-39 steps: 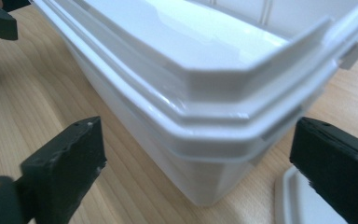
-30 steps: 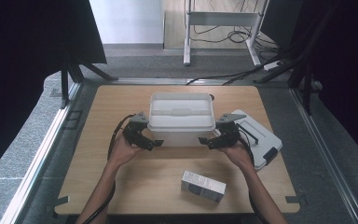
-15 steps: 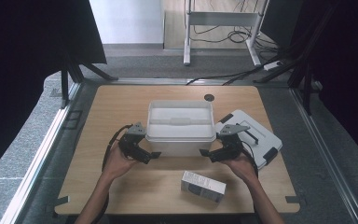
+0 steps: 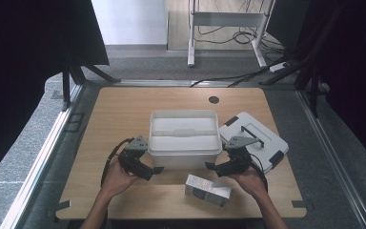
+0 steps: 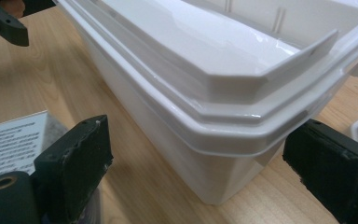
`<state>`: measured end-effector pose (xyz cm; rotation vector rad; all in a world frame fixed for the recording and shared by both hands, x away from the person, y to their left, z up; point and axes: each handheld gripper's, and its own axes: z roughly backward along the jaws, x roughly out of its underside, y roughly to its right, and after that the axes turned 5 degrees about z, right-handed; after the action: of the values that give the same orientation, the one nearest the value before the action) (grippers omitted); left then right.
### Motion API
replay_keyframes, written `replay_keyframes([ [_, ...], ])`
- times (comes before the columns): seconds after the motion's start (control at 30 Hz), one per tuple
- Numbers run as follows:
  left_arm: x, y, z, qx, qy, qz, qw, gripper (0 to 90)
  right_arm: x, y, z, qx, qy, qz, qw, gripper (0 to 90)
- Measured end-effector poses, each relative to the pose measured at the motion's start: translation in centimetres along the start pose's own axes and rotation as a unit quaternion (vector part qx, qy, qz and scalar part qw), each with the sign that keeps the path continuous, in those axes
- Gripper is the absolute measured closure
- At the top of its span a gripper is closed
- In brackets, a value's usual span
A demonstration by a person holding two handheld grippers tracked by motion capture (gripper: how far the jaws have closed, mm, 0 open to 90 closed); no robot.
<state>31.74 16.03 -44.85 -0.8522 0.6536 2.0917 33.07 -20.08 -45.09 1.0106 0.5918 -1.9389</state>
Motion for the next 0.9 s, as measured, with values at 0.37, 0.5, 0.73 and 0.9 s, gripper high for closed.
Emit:
replay_keyframes([
  [0.37,-0.1,-0.3,0.7,-0.006,-0.006,-0.024,0.9997,0.0,0.9,0.1,0.4,0.006,-0.036,0.019,0.9991,7.4],
  [0.5,0.2,-0.8,1.4,-0.012,-0.015,-0.036,0.9992,0.0,2.0,0.5,0.2,0.017,-0.053,0.010,0.9984,2.3],
  [0.73,0.0,-2.1,3.3,-0.024,-0.020,-0.044,0.9986,0.0,4.1,1.3,0.0,0.039,-0.086,0.007,0.9956,0.0],
  [0.9,-1.3,-2.8,4.3,-0.033,-0.025,-0.060,0.9973,0.0,5.5,1.7,-0.4,0.044,-0.104,0.003,0.9936,0.0],
])
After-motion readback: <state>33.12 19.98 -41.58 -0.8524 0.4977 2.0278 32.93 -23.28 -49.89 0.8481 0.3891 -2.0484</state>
